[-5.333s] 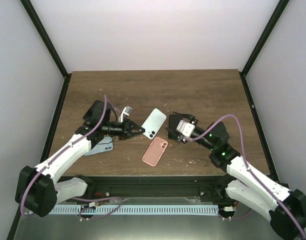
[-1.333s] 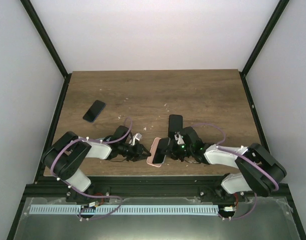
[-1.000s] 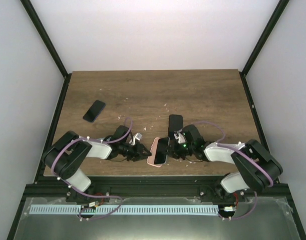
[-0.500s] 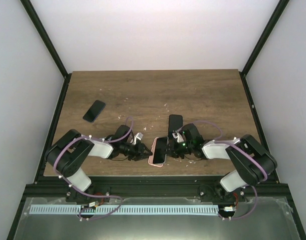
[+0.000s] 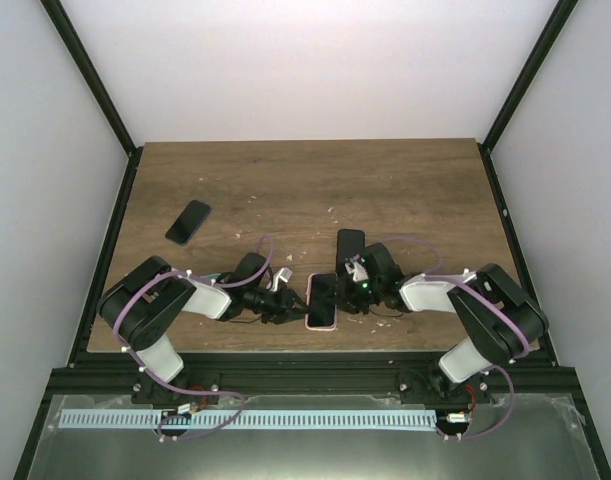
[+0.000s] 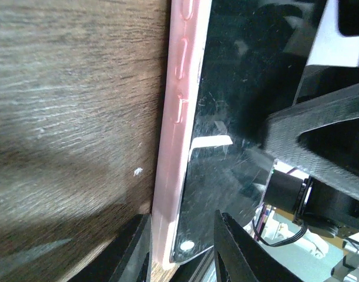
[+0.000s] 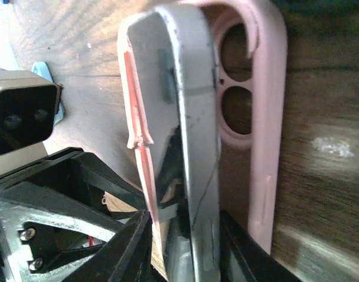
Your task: Put the phone into the phone case
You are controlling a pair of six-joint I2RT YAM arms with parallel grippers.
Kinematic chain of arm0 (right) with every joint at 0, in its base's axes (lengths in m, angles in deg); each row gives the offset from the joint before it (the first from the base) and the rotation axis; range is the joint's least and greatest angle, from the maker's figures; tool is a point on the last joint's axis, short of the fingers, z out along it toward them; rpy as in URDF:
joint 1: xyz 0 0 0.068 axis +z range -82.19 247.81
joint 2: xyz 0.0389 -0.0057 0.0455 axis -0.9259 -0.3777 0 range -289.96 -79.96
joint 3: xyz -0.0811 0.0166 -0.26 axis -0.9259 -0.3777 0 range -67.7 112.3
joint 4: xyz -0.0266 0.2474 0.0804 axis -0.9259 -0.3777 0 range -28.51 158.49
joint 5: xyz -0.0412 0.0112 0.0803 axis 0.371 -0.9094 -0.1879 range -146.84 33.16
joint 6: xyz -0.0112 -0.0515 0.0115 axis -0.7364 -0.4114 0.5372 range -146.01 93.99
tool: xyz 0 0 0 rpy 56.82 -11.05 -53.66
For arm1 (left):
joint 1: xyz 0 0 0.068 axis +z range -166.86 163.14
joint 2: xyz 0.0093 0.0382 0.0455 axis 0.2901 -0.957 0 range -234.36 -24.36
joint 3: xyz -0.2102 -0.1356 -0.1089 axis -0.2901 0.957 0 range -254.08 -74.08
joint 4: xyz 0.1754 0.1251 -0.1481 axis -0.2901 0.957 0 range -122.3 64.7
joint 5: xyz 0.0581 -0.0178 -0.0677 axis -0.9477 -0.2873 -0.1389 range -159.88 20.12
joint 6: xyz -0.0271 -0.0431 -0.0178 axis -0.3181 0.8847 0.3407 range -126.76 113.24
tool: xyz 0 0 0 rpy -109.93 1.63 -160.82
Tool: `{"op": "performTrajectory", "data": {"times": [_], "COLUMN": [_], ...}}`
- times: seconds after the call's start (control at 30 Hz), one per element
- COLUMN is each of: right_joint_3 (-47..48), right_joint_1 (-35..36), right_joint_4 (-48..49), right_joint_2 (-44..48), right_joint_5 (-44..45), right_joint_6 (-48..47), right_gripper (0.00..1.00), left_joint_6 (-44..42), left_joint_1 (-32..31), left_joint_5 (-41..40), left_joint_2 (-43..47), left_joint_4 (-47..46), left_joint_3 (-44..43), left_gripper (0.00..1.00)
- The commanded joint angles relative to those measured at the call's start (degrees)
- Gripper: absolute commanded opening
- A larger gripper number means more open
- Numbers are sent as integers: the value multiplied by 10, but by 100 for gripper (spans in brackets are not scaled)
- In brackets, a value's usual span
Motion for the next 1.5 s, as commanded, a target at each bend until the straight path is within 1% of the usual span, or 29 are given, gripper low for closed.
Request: {"op": "performTrajectory", "data": {"times": [0.0, 0.07, 0.17, 0.27, 0.33, 0.4, 0.5, 0.67, 0.77, 1.0, 1.3, 1.47], "right_joint_3": [42, 50, 58, 60, 60, 59, 63, 67, 67, 65, 54, 46], "right_joint_1": [-4, -4, -4, -4, -4, -4, -4, -4, -4, -3, 23, 25], "right_joint_4": [-107, -140, -176, -200, -204, -196, -185, -169, -165, -146, -86, -82], "right_joint_2": [51, 70, 85, 91, 94, 94, 86, 77, 74, 64, 47, 34], "right_joint_5": [86, 107, 123, 134, 142, 144, 138, 132, 131, 119, 95, 114], "right_joint_6": [-63, -76, -90, -99, -104, -107, -113, -118, -119, -112, -88, -93], "right_gripper": [33, 37, 39, 38, 35, 33, 29, 21, 19, 18, 10, 7], "left_joint_6": [-8, -12, -16, -20, -31, -42, -53, -100, -112, -112, -98, -92], "left_joint_1": [-5, -4, -3, -4, -3, 1, 5, 8, 7, 7, 5, 1], "left_joint_5": [1, 1, 1, -2, -9, -22, -34, -76, -81, -72, -55, -51], "left_joint_2": [-6, -6, -5, -2, 0, 2, 1, -15, -25, -34, -35, -27], "left_joint_4": [0, 6, 14, 23, 37, 66, 73, 126, 135, 110, 74, 77], "left_joint_3": [-6, -11, -16, -24, -32, -43, -56, -94, -101, -98, -89, -87], "left_gripper": [31, 31, 31, 31, 31, 32, 32, 32, 31, 30, 25, 25]}}
